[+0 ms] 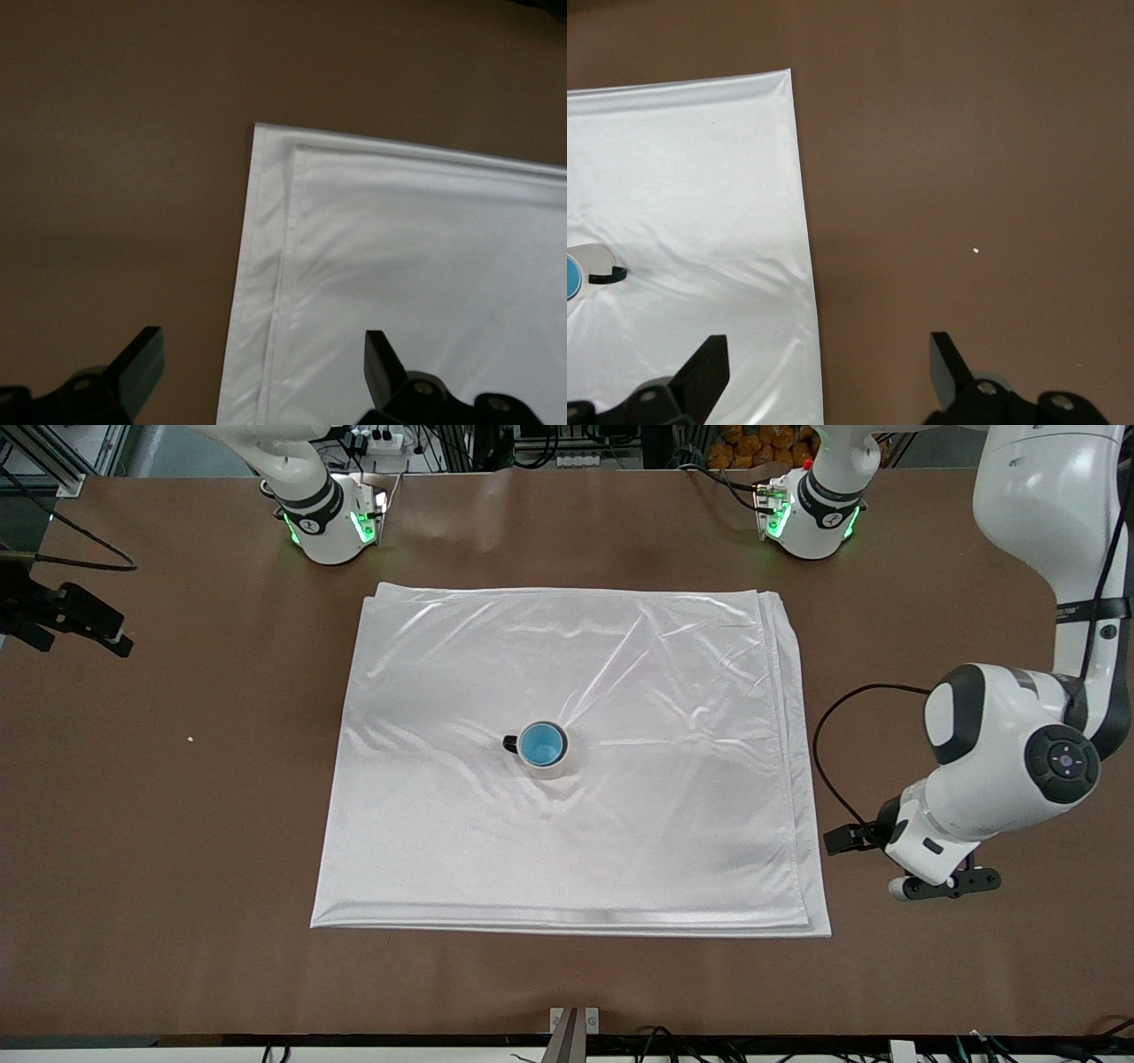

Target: Place blue cup into white mug on cloth

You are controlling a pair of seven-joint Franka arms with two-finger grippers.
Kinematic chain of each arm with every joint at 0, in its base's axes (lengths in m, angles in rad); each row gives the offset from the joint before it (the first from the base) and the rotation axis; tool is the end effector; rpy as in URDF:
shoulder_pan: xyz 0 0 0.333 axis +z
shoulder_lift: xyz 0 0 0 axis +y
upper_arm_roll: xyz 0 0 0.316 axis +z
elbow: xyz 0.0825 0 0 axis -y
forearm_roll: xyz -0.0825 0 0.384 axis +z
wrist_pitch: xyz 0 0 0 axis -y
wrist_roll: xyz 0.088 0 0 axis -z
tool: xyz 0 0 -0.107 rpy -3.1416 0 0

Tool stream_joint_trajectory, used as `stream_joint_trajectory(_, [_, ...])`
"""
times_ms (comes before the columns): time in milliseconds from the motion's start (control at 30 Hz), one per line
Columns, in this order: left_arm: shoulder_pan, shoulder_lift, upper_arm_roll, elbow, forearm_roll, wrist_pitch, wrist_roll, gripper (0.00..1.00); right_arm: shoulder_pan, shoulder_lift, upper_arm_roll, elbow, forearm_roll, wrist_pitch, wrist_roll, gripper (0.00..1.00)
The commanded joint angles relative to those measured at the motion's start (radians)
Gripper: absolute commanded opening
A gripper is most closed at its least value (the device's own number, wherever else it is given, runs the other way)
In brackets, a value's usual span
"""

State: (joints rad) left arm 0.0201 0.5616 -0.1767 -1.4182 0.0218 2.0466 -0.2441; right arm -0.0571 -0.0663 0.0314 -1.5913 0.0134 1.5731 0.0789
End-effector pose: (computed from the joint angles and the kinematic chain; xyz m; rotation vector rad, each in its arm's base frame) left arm 0.7126 -0.0871 0.3834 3.0493 0.1654 0.0904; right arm 0.5341 -0.0117 0.6511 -3.1239 0.1631 -0.0747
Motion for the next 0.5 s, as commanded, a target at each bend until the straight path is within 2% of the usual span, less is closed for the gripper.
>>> stream_joint_trajectory(0, [0.03, -0.12, -0.004, -0.08, 0.024, -0.034, 0.052, 1.0, -0.003, -0.006, -0.01, -0.004, 0.014, 0.004, -0.004, 1.0])
stream_joint_trajectory(167, [0.057, -0.247, 0.014, -0.14, 0.023, -0.071, 0.069, 1.0, -0.003, -0.006, -0.011, -0.006, 0.014, 0.004, -0.004, 1.0])
stream_joint_trajectory(467, [0.054, -0.428, 0.072, -0.131, 0.02, -0.336, 0.186, 1.0, -0.033, -0.007, -0.013, 0.001, 0.016, -0.002, -0.053, 1.0])
